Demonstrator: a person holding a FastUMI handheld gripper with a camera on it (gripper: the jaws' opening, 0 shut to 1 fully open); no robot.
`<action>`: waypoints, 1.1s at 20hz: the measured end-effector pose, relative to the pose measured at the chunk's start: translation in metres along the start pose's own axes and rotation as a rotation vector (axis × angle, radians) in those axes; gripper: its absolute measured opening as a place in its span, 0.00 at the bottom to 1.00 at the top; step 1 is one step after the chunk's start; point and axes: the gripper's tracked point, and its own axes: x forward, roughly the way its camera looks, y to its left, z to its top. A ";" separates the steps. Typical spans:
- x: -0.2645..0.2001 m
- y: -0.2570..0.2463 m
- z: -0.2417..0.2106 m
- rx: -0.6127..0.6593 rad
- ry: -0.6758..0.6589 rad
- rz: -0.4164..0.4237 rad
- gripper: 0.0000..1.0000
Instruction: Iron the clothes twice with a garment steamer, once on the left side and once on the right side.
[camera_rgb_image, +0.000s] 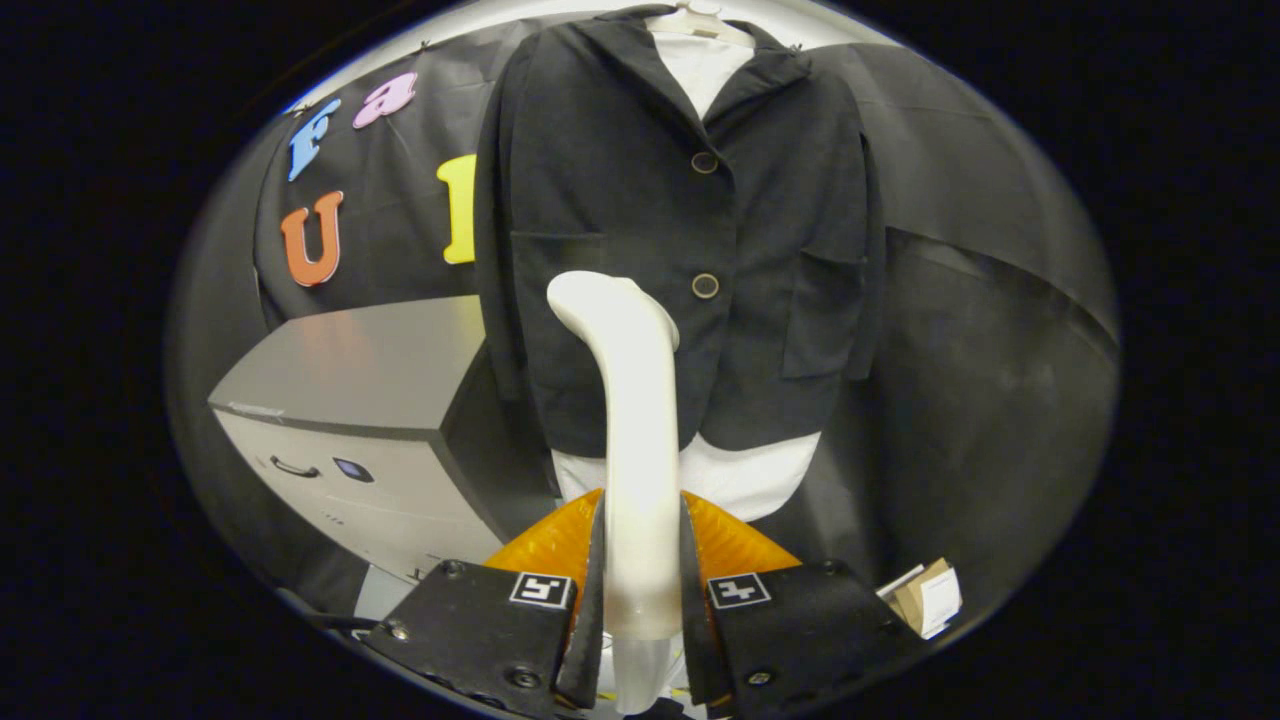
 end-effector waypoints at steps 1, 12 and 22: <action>0.001 0.000 -0.004 0.001 0.011 -0.004 0.36; 0.006 -0.005 -0.031 0.024 0.075 0.004 0.36; -0.056 -0.059 0.021 0.102 -0.045 0.012 0.36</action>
